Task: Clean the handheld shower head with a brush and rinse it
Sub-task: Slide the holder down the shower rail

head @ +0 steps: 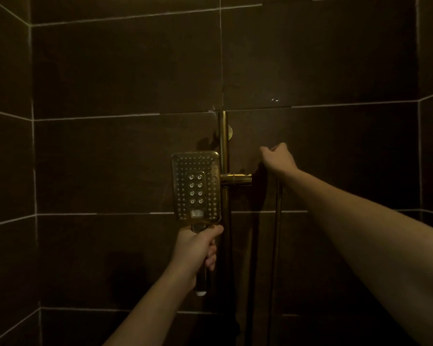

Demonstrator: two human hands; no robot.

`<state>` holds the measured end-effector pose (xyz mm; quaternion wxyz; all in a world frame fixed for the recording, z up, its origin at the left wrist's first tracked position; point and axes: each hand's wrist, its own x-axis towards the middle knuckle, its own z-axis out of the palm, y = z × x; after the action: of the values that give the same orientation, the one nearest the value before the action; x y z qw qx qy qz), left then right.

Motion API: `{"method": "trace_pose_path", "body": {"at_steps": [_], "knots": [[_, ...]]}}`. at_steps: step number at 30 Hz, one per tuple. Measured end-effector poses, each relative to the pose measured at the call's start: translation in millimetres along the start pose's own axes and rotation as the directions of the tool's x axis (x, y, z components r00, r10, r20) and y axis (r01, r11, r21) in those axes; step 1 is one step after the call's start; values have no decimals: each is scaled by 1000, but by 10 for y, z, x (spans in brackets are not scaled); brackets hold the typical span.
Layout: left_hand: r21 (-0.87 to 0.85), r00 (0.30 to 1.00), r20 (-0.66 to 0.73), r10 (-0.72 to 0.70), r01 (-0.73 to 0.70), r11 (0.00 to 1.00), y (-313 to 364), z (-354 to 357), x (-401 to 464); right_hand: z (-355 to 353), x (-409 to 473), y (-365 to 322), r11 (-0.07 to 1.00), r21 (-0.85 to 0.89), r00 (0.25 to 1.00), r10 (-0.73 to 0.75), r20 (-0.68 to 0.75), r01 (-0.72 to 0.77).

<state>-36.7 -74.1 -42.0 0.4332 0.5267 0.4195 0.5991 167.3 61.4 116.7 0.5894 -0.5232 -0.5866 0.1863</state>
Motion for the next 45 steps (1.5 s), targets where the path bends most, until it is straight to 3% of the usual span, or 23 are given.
{"method": "trace_pose_path", "body": {"at_steps": [5,10,16,22,26,31,45], "knots": [[-21,1000,-1,-7,7,1000,-8,30,51,-32,90,-39,998,64,999,-25,-40,28],[-17,1000,-28,-15,15,1000,-123,2,92,242,-13,-86,992,118,990,-63,124,48],[-22,999,-36,-26,25,999,-172,-78,84,309,-77,-192,983,182,990,-48,133,23],[-26,998,-48,-51,50,998,-152,-136,14,446,-276,-363,952,304,965,-103,242,25],[-15,998,-59,-36,35,999,-139,-201,-58,563,-372,-383,967,227,959,-168,227,115],[8,997,-72,-9,10,1000,-131,-326,-100,349,-197,-300,988,110,990,-116,80,107],[-6,992,-124,-21,21,1000,-212,-398,-151,440,-241,-191,978,195,978,-104,178,68]]}}
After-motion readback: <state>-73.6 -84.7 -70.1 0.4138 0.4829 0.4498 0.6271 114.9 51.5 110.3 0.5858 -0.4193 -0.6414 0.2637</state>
